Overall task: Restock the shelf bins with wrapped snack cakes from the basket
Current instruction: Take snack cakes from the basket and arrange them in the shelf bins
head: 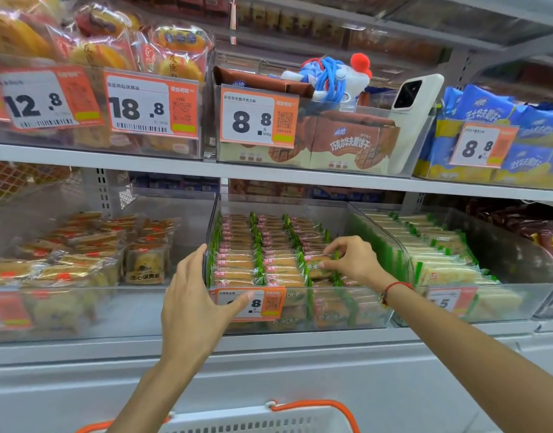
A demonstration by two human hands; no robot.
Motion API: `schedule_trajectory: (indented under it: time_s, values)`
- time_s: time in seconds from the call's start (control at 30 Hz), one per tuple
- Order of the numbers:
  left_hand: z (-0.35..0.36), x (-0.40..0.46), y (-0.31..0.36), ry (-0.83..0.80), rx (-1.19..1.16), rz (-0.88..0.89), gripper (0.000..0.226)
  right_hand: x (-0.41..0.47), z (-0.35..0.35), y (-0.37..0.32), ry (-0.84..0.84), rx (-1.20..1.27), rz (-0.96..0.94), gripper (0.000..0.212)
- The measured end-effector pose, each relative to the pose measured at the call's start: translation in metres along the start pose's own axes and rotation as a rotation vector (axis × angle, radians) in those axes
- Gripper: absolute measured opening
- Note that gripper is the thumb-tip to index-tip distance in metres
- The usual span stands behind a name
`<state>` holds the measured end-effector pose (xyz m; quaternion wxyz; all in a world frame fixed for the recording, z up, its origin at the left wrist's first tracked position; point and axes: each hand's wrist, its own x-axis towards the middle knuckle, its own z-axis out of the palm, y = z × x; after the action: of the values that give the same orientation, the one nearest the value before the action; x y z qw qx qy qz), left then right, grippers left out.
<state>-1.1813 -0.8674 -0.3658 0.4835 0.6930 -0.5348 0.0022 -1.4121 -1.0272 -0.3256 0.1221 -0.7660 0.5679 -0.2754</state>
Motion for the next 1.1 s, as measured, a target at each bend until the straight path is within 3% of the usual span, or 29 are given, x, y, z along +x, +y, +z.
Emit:
schedule_trajectory:
  time_s: [0.3,0.43,0.57,0.73,0.8,0.87,1.0,1.1]
  values:
    - [-0.001,0.000,0.002,0.001,-0.010,-0.001,0.097,-0.005,-0.004,-0.017,-0.040,-0.385,-0.102,0.016]
    - [-0.003,0.001,0.005,-0.017,-0.004,-0.015,0.097,-0.010,-0.005,-0.017,-0.012,-0.464,-0.165,0.023]
    - [-0.004,0.003,0.004,-0.054,-0.004,-0.032,0.097,-0.022,-0.012,-0.018,0.073,-0.459,-0.208,0.026]
    - [-0.008,-0.011,0.007,0.012,-0.051,0.099,0.090,-0.066,-0.022,-0.039,0.184,-0.194,-0.311,0.015]
    - [-0.013,-0.026,0.007,0.041,-0.086,0.168,0.082,-0.093,-0.018,-0.045,0.111,-0.104,-0.369,0.014]
    - [-0.018,-0.049,0.005,-0.031,-0.087,0.208,0.069,-0.119,-0.005,-0.043,-0.049,-0.098,-0.401,0.015]
    - [-0.030,-0.093,-0.012,-0.344,0.201,0.215,0.045,-0.158,0.038,-0.033,-0.529,-0.285,-0.340,0.022]
    - [-0.023,-0.115,-0.037,-0.670,0.478,0.186,0.044,-0.179,0.077,-0.020,-0.782,-0.427,-0.334,0.026]
